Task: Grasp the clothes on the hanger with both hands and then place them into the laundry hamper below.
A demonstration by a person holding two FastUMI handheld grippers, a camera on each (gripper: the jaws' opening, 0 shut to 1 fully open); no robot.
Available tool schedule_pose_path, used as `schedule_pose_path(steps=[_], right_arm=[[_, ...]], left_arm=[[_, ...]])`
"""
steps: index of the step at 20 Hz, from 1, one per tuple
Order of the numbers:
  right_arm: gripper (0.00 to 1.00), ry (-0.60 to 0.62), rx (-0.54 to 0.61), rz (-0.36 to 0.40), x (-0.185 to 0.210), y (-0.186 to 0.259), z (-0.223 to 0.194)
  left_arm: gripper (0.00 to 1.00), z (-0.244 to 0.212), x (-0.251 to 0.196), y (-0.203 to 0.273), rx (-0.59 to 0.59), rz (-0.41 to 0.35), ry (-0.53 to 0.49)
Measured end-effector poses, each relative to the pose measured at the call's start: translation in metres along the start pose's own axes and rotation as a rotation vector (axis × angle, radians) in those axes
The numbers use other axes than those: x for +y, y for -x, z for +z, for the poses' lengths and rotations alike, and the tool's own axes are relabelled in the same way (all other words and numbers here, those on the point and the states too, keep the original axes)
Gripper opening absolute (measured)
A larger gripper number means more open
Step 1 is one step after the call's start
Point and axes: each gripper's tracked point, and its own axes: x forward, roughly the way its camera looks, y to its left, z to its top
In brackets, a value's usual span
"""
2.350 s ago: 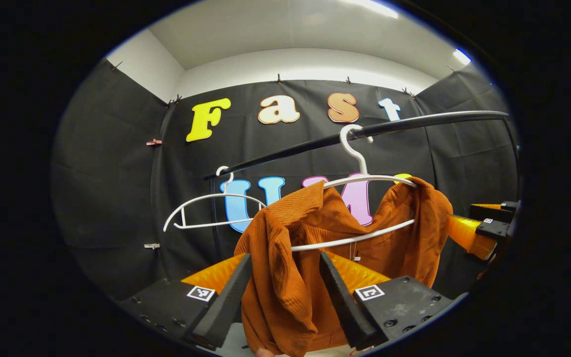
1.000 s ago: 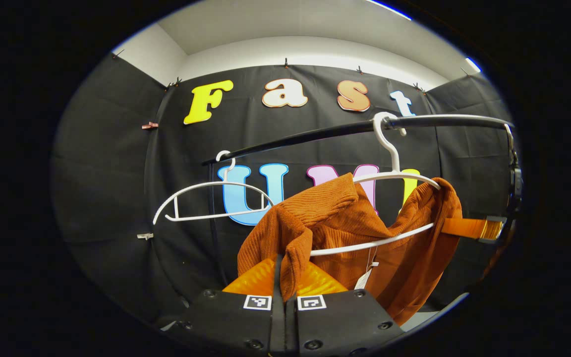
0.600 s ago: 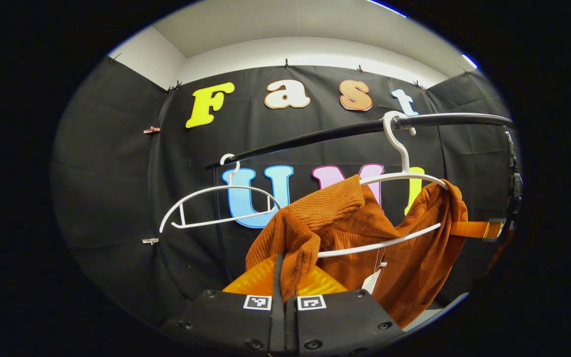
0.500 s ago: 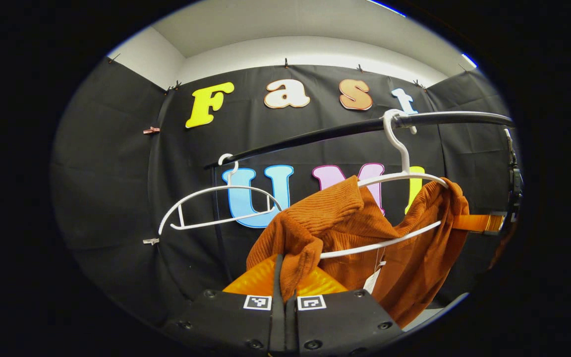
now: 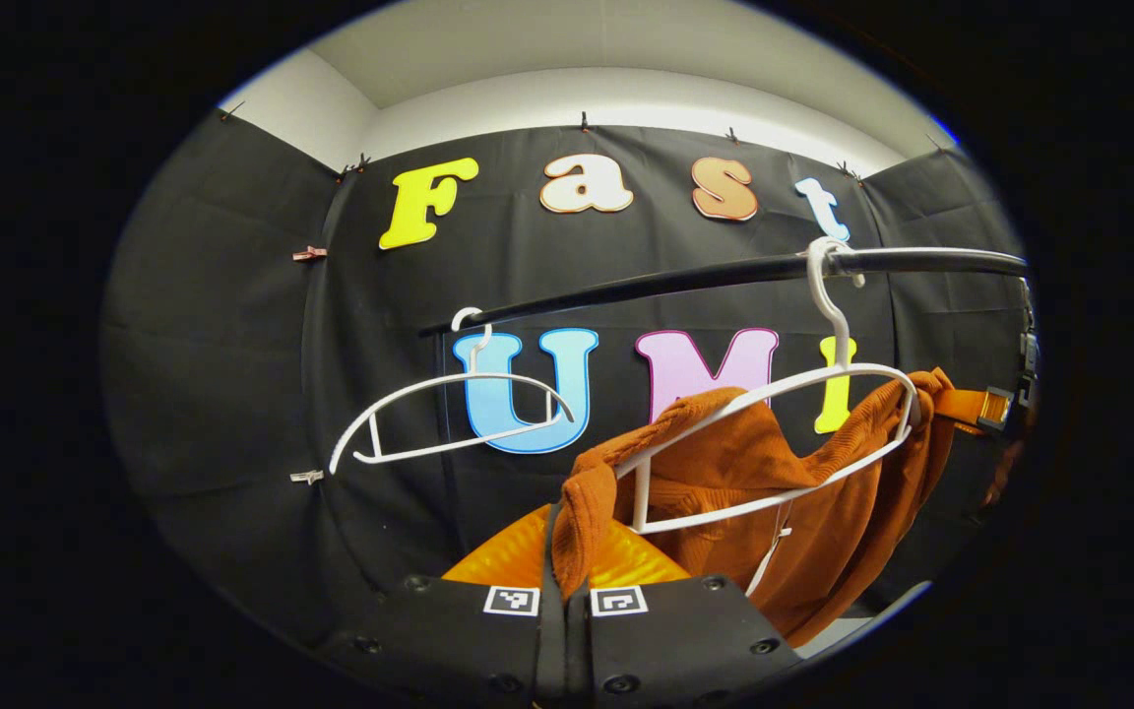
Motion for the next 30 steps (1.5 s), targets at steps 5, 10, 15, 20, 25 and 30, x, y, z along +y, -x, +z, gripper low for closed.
schedule_pose_path(steps=[5,10,15,20,25,30], right_arm=[[0.04,0.023,0.005,-0.064,-0.028,-0.022,-0.006],[0.08,0.002,0.068,-0.089,-0.043,-0.025,-0.049],[0.04,-0.038,0.153,-0.057,-0.028,0.000,-0.105],[0.08,-0.048,0.253,-0.029,-0.010,0.034,-0.157],[0.04,-0.034,0.351,0.015,0.018,0.064,-0.204],[0.04,-0.002,0.425,0.010,0.029,0.089,-0.252]], left_arm=[[0.05,0.001,0.006,-0.003,0.024,-0.011,-0.022],[0.05,-0.003,0.012,-0.006,0.049,-0.023,-0.038],[0.05,-0.019,0.044,-0.009,0.072,0.028,-0.008],[0.05,-0.065,0.066,-0.006,0.132,0.063,0.002],[0.05,-0.136,0.047,-0.002,0.211,0.019,0.041],[0.05,-0.196,-0.011,0.002,0.231,-0.103,0.071]])
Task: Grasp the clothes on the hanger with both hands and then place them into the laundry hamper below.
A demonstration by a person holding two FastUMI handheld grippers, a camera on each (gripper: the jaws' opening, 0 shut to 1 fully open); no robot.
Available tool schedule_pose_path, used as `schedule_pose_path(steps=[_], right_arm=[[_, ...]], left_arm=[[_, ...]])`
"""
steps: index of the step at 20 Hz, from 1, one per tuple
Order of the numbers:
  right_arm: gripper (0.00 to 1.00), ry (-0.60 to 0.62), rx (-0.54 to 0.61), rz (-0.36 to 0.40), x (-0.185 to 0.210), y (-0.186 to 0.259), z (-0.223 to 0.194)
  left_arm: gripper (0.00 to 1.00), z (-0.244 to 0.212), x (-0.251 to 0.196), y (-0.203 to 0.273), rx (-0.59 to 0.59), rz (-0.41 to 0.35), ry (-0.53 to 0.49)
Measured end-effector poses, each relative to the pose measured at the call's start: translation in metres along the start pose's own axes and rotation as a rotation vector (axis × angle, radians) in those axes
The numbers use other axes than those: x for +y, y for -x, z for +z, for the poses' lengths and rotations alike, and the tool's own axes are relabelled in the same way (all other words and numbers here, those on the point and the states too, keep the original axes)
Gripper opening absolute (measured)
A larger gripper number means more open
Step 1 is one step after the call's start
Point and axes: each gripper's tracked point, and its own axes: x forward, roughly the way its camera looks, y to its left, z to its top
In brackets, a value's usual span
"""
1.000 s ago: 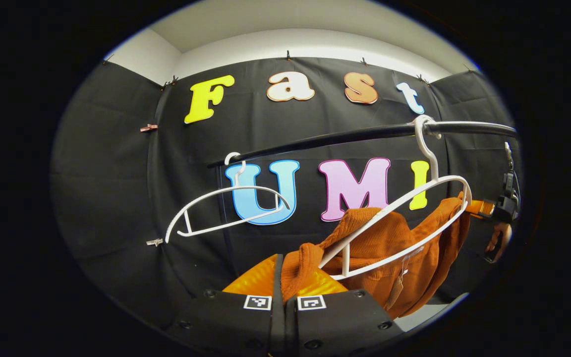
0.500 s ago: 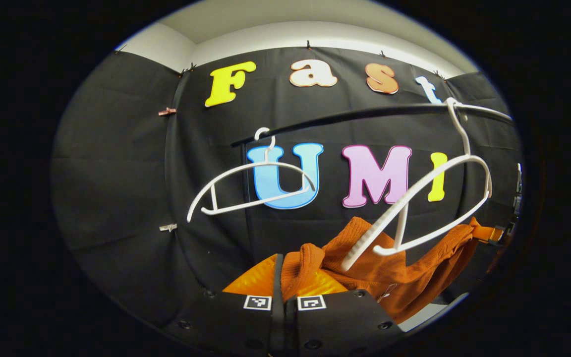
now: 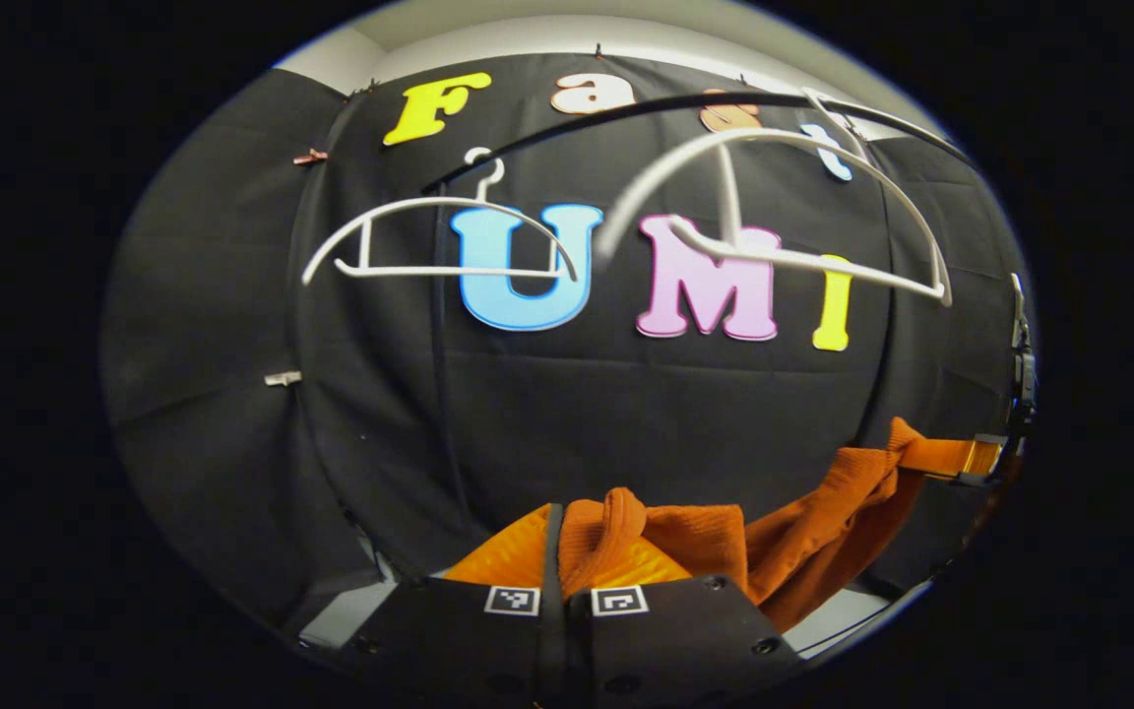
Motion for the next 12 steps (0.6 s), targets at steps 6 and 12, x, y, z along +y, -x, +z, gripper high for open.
schedule_pose_path(steps=[6,12], right_arm=[[0.05,-0.025,0.118,-0.028,-0.010,0.000,-0.071],[0.04,0.009,0.189,-0.097,-0.040,-0.002,-0.107]], left_arm=[[0.05,-0.062,-0.066,-0.012,0.084,-0.150,0.089],[0.05,-0.084,-0.110,-0.025,0.132,-0.235,0.030]])
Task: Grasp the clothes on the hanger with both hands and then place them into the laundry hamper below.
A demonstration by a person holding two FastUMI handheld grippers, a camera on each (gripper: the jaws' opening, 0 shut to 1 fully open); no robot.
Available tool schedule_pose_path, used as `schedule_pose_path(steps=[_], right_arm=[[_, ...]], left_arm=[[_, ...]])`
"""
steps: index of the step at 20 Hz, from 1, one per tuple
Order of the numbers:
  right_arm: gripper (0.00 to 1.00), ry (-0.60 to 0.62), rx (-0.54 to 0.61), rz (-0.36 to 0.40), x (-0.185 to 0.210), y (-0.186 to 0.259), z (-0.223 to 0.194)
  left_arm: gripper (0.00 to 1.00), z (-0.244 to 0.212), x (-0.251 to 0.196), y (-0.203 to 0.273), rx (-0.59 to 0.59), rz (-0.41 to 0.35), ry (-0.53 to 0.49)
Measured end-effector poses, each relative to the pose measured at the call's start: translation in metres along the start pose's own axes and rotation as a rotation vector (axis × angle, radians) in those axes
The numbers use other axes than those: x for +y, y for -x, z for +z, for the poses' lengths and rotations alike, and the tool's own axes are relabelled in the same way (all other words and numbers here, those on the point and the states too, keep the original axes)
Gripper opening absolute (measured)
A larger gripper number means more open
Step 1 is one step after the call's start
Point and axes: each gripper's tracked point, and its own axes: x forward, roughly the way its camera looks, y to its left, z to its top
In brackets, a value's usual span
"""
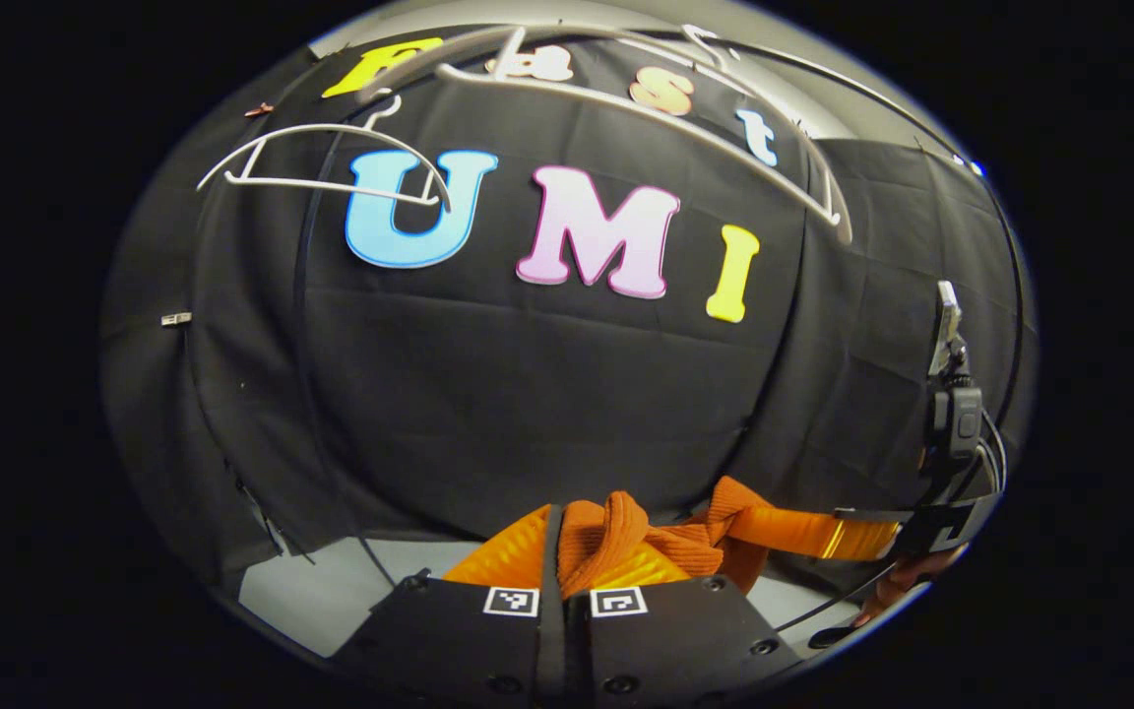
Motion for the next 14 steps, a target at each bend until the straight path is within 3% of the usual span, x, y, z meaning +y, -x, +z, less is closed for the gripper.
schedule_pose_path(steps=[6,11,13,14], right_arm=[[0.04,0.103,0.160,-0.180,-0.053,-0.024,-0.062],[0.05,0.133,0.255,-0.237,-0.074,-0.024,-0.110],[0.09,0.131,0.286,-0.240,-0.078,-0.028,-0.124],[0.04,0.128,0.292,-0.243,-0.080,-0.026,-0.126]], left_arm=[[0.05,-0.078,0.019,-0.036,0.180,0.081,0.025],[0.11,-0.127,0.011,-0.045,0.264,0.038,-0.005],[0.16,-0.134,0.006,-0.042,0.260,0.030,0.000],[0.29,-0.131,0.006,-0.042,0.250,0.038,0.005]])
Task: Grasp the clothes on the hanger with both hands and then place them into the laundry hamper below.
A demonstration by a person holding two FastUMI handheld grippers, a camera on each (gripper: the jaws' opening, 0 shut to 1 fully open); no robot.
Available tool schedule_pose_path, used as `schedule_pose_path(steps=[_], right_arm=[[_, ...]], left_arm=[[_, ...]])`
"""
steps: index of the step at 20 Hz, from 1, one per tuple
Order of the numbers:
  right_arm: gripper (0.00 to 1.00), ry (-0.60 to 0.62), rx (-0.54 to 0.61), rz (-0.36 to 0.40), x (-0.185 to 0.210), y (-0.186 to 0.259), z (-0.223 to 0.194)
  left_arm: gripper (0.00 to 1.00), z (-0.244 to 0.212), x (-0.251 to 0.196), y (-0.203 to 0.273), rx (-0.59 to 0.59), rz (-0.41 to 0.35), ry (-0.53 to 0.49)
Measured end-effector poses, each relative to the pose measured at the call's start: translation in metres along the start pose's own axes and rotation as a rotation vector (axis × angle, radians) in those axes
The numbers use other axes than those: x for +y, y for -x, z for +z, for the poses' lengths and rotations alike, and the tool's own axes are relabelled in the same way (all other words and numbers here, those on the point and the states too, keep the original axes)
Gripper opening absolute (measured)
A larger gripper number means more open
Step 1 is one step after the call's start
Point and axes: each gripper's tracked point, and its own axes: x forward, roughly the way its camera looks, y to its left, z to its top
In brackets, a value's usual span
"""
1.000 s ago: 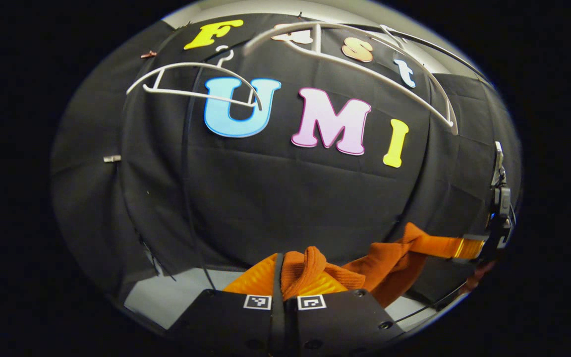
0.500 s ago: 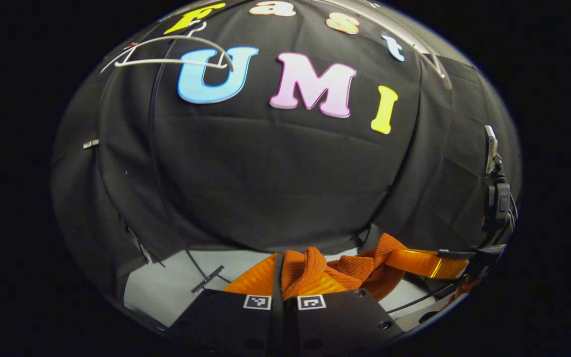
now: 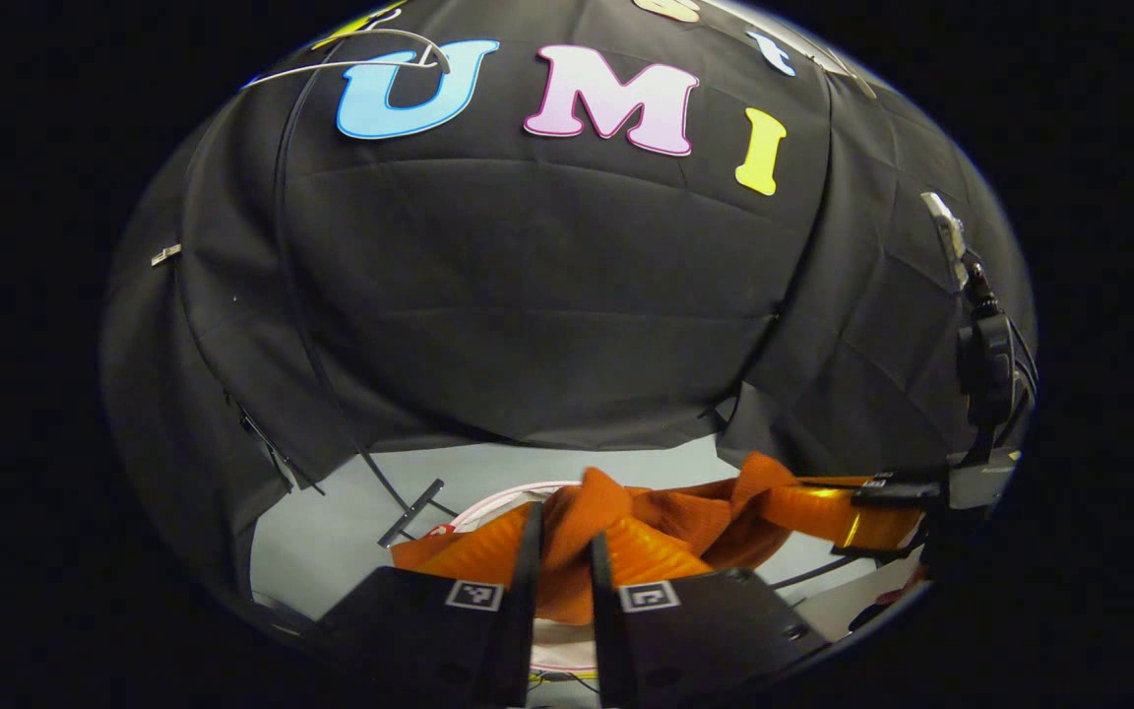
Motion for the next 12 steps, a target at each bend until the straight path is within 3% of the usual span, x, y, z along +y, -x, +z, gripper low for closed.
schedule_pose_path(steps=[1,3,4,5,12], right_arm=[[0.24,-0.001,-0.007,-0.011,-0.002,0.001,0.000],[0.63,-0.008,-0.024,-0.034,-0.007,0.001,0.004],[0.76,-0.009,-0.030,-0.055,-0.010,0.002,0.006],[0.86,-0.008,-0.040,-0.077,-0.013,0.003,0.010],[0.96,0.008,-0.151,-0.112,-0.010,0.029,0.043]], left_arm=[[0.36,0.005,0.002,-0.001,-0.011,0.005,0.006],[0.77,0.010,0.013,0.008,-0.021,0.017,0.013],[0.98,0.011,0.012,-0.003,-0.026,0.022,0.016],[0.98,0.014,0.013,0.001,-0.032,0.026,0.015],[0.95,0.032,0.015,0.029,-0.108,0.039,-0.020]])
